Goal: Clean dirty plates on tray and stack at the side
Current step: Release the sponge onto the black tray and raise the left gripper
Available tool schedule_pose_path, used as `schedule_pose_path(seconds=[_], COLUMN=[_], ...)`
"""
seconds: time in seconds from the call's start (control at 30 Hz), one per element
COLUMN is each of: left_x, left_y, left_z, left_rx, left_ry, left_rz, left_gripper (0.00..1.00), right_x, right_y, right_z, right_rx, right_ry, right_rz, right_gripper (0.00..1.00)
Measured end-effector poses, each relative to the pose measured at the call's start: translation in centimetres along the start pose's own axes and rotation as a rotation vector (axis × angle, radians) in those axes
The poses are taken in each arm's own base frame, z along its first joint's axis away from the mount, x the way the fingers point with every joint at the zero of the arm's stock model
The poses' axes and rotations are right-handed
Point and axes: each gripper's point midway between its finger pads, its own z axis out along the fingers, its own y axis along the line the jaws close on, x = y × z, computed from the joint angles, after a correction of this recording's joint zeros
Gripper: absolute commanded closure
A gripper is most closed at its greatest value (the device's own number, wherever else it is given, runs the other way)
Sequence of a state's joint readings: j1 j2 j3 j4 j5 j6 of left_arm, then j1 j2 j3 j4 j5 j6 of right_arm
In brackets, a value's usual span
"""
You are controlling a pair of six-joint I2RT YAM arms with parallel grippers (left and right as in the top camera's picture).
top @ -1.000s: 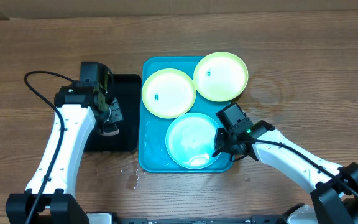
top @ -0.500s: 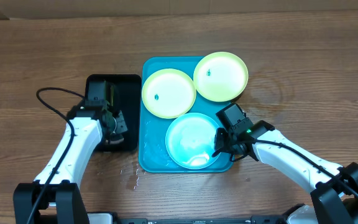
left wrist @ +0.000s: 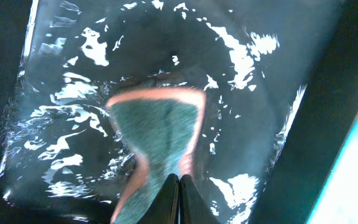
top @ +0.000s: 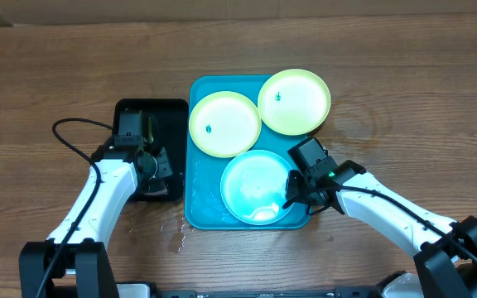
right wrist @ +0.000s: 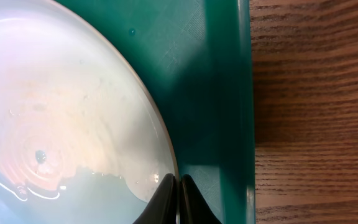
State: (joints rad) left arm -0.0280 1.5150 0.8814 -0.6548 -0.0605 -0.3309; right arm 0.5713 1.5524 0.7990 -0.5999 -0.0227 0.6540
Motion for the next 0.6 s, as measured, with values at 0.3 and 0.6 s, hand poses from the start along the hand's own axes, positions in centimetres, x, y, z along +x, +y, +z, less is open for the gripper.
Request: schedule_pose_path(seconds=[0.3,0.6], left_x=[-0.6,0.0], left_y=[-1.0,-1.5], left_z=[0.0,-0.2], left_rx=[0.051,0.087], left_ry=[-0.021,0.012], left_rz=[0.049,0.065], left_gripper=[0.94,0.35], right_x=[0.0,0.0], right_y=[0.0,0.0], right_z=[0.0,0.0], right_rx=[0.000,0.000], right_ry=[0.000,0.000], right_rz=[0.000,0.000], right_gripper=[0.96,0.88])
